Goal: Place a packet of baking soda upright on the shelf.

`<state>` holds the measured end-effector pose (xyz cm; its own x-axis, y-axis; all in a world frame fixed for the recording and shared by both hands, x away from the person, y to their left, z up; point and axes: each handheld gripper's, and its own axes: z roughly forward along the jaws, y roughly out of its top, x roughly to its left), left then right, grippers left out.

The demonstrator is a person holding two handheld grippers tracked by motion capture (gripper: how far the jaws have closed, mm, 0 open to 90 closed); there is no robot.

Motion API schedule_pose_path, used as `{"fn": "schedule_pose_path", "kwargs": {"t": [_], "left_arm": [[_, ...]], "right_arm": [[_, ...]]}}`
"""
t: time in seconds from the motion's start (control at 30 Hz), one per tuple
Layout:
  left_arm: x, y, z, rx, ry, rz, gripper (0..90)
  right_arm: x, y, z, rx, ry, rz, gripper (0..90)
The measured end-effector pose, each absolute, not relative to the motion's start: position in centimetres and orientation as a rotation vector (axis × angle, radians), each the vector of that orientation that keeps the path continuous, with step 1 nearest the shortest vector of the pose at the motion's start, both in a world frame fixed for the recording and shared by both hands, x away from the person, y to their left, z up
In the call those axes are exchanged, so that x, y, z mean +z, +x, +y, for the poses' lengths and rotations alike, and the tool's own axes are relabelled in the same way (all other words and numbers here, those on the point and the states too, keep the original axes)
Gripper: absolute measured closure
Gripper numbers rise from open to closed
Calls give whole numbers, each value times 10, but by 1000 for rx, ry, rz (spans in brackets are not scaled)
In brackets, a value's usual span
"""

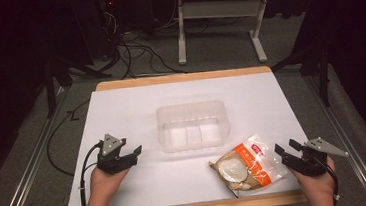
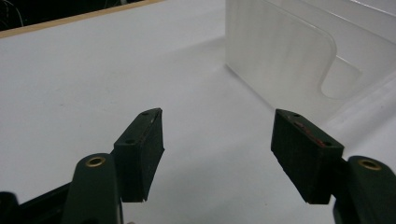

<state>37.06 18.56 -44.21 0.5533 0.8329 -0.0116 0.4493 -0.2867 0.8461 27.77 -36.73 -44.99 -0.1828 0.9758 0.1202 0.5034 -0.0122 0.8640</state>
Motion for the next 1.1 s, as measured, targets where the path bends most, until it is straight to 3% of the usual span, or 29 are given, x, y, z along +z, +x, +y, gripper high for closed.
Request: {"fn": "schedule_pose_path", "kwargs": {"t": [0.63, 0.93, 1.1], "left_arm": [[-440, 372, 191, 516, 1881, 1061, 359], [-440, 371, 188, 518, 1896, 1048, 357], [-442, 372, 187, 513, 1906, 1050, 356]], "right_arm": [[-469, 273, -355, 1135, 1669, 1923, 279], [-476, 272, -358, 1183, 1749, 1966, 289], [-477, 272, -359, 1255, 1774, 1988, 374]]}}
